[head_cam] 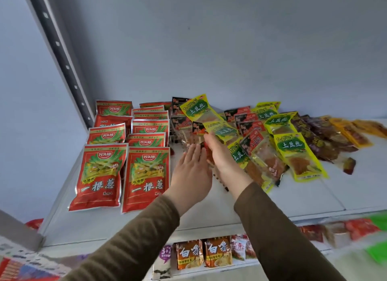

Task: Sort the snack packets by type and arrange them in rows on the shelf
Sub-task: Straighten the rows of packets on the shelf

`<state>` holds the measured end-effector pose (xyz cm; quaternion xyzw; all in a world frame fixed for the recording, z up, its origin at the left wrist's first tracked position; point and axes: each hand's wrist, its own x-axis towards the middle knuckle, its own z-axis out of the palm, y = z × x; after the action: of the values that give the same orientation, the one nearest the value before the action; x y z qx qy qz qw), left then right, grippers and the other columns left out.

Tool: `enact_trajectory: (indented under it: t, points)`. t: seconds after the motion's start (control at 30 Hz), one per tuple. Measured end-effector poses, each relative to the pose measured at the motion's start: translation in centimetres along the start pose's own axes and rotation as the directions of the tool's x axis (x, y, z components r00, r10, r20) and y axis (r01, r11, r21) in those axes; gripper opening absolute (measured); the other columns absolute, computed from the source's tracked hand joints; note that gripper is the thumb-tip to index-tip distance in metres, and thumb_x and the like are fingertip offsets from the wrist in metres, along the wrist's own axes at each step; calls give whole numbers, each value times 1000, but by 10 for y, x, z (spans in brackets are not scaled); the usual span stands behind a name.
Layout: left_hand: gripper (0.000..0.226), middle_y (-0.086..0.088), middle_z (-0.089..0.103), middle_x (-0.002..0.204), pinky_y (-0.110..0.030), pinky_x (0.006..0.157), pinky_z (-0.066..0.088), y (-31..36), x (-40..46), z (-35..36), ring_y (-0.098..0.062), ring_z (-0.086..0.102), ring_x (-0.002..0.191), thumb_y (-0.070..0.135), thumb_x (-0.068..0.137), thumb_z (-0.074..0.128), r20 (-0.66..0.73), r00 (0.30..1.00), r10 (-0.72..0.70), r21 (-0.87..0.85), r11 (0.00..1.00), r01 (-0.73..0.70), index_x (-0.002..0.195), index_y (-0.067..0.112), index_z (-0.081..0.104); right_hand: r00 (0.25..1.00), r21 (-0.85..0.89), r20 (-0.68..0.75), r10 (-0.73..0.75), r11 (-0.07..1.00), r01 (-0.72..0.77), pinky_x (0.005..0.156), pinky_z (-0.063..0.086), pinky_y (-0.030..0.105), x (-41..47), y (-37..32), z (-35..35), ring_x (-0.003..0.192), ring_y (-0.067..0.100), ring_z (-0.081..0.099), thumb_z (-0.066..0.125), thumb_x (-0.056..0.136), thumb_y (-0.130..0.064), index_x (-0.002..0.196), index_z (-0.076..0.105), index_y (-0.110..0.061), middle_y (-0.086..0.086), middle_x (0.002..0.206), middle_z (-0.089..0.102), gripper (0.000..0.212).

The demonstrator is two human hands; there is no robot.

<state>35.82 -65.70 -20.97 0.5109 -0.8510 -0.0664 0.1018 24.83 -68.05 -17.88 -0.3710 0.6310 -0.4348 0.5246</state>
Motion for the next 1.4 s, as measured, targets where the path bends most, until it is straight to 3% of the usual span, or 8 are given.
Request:
enact_trajectory:
  t: [0.37,0.5,0.67,0.9,1.0,1.07,1.17,1.4]
  points:
    - [75,-1,-7,172,-49,128,-6,12,46,35,-22,-15,157,67,93,-7,34,972,-232,59,971,230,162,36,-7,988,106,139,61,991,-76,69,41,25,31,-16,-41,95,8,56,39,94,-74,151,42,-22,1,150,49,77]
    - [66,2,1,173,-50,128,-5,-2,43,26,-20,-7,159,58,102,10,34,970,-239,137,963,232,163,34,2,981,27,191,47,998,-53,106,31,39,32,-9,-38,145,21,35,32,96,-74,157,30,-34,-3,162,33,73]
    - [57,-5,30,166,-50,128,6,-5,44,19,-27,17,157,48,107,22,-102,958,-267,168,945,281,156,19,29,967,19,254,-11,1000,6,116,29,43,24,-3,-33,148,20,33,32,95,-75,158,26,-38,-7,163,30,73]
    - [71,1,-5,172,-41,128,-9,2,39,43,-19,-15,157,65,103,14,-80,968,-238,8,971,239,164,32,0,885,-327,252,-392,826,459,100,43,23,57,-57,-52,132,10,50,44,104,-41,157,30,-21,-1,155,44,58]
    - [73,2,-6,172,-43,128,-8,-4,41,47,-19,-15,157,71,99,11,-83,969,-235,46,970,239,163,37,-3,918,-525,168,-360,755,392,79,41,21,103,-86,-64,112,11,59,52,102,-27,156,31,-14,5,156,42,59]
    - [73,2,-4,172,-42,128,-8,-8,42,47,-19,-14,158,71,99,10,-87,972,-220,64,972,226,162,37,-3,949,-659,148,-279,687,306,104,43,35,129,-90,-66,134,27,48,55,101,-24,156,28,-8,11,157,39,63]
    - [74,2,-6,172,-41,127,-11,-11,43,47,-18,-16,157,71,98,6,-74,977,-200,72,976,205,162,36,-5,972,-732,129,-197,642,227,99,45,38,149,-85,-59,129,32,51,58,99,-17,150,33,-2,16,147,47,59]
    - [76,1,-4,172,-42,128,-9,-12,42,44,-19,-15,157,71,96,4,-68,979,-190,67,979,195,163,35,-3,909,-842,76,-411,461,279,79,47,32,163,-82,-71,109,33,65,56,97,-9,108,64,-5,16,117,69,14]
